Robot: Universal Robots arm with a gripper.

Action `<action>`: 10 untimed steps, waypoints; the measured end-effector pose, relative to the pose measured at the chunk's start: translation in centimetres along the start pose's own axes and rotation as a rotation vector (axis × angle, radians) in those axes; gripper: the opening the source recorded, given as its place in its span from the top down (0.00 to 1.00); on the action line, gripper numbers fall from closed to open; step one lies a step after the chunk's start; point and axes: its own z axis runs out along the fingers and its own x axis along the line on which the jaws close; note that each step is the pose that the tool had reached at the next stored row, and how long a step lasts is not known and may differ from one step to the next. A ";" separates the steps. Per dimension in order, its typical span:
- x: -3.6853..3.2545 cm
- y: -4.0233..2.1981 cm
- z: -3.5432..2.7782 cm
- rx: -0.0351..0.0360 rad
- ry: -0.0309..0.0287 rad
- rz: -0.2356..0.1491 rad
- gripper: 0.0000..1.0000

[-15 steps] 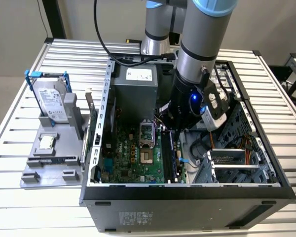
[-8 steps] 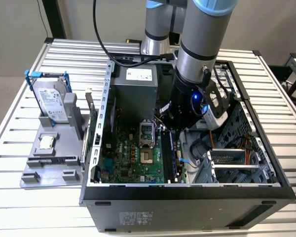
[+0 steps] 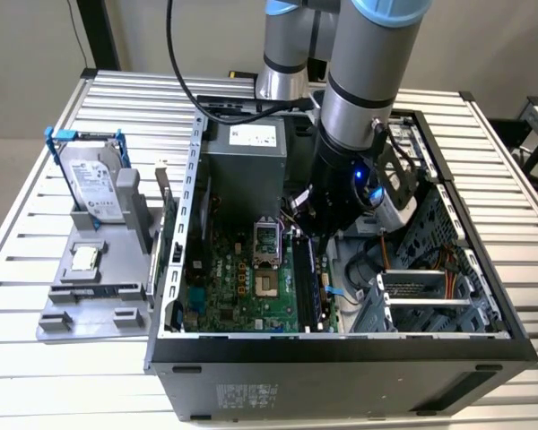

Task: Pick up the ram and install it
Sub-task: 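Press down the ram until it locks into place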

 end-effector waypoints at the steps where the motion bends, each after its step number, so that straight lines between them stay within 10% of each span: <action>1: 0.00 0.00 -0.02 0.0001 -0.0004 -0.014 1.00; 10: 0.00 0.00 -0.08 0.0018 -0.0041 -0.146 1.00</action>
